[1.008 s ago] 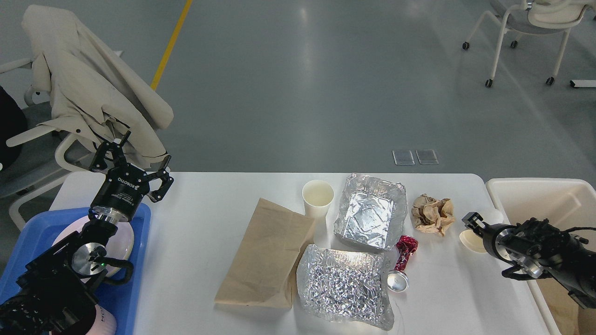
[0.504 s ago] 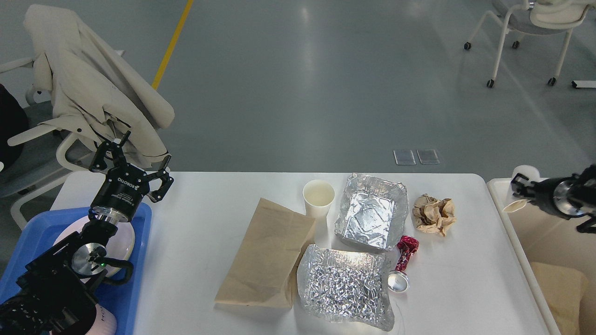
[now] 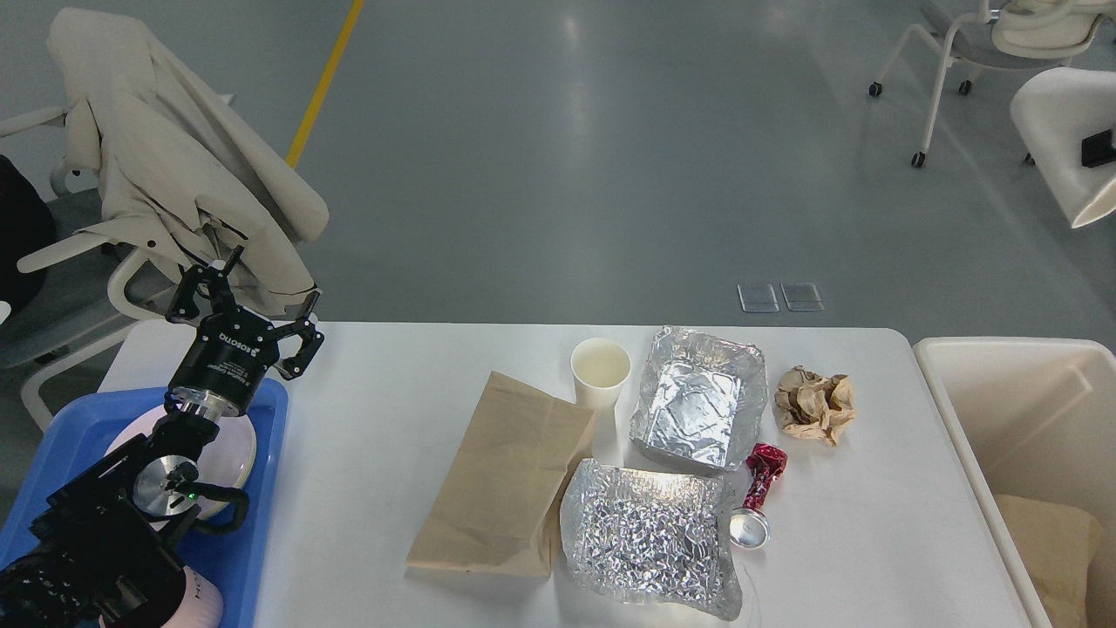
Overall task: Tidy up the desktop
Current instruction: 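Raise the right gripper up out of the bin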
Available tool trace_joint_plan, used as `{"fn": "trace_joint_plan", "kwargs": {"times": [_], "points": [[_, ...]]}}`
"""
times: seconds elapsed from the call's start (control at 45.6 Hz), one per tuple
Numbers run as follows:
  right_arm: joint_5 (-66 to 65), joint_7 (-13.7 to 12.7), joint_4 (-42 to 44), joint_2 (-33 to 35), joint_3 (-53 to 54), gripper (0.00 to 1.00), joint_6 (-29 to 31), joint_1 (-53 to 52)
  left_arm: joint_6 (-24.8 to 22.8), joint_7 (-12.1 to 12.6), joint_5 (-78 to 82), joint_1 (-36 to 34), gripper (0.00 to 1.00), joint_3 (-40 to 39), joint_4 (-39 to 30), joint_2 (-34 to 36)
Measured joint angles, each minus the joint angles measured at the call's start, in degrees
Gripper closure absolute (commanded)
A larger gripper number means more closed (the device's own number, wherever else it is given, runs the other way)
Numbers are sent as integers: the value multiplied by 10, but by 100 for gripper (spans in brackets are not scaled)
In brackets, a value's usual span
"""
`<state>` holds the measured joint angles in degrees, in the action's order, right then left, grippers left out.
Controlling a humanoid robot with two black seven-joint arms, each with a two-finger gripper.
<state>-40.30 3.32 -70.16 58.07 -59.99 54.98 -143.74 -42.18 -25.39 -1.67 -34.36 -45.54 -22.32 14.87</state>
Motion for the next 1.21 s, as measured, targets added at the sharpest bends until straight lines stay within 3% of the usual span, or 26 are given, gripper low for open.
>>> {"fn": "trace_joint_plan", "kwargs": {"times": [0.11, 0.175, 0.263, 0.395, 0.548, 0.592, 0.636, 0.658, 0.679, 0.701, 1.205], "points": [[-50, 0, 49, 30, 2, 100, -2, 86, 0, 0, 0, 0, 0, 0, 0, 0], [-76, 1, 94, 45, 5, 100, -49, 175, 0, 0, 0, 0, 0, 0, 0, 0], [-90, 6, 158, 39, 7, 100, -184, 329, 0, 0, -1, 0, 0, 0, 0, 0], [-61, 13, 283, -36, 26, 100, -411, 564, 0, -1, -1, 0, 0, 1, 0, 0], [74, 15, 454, -161, 90, 99, -545, 834, 0, -1, -1, 0, 0, 1, 0, 0], [95, 15, 496, -195, 102, 89, -565, 914, 0, -1, -1, 0, 0, 1, 0, 0], [105, 15, 521, -217, 110, 69, -576, 986, 0, -1, -1, 0, 0, 1, 0, 0], [108, 15, 531, -226, 115, 45, -582, 1031, 0, -1, -1, 0, 0, 1, 0, 0], [111, 15, 536, -231, 119, 11, -584, 1063, 0, -1, -1, 0, 0, 1, 0, 0], [112, 15, 538, -236, 122, 0, -585, 1083, 0, -1, -1, 0, 0, 1, 0, 0], [113, 14, 548, -249, 173, 0, -585, 1111, 0, -1, 0, 0, 0, 1, 0, 0]]}}
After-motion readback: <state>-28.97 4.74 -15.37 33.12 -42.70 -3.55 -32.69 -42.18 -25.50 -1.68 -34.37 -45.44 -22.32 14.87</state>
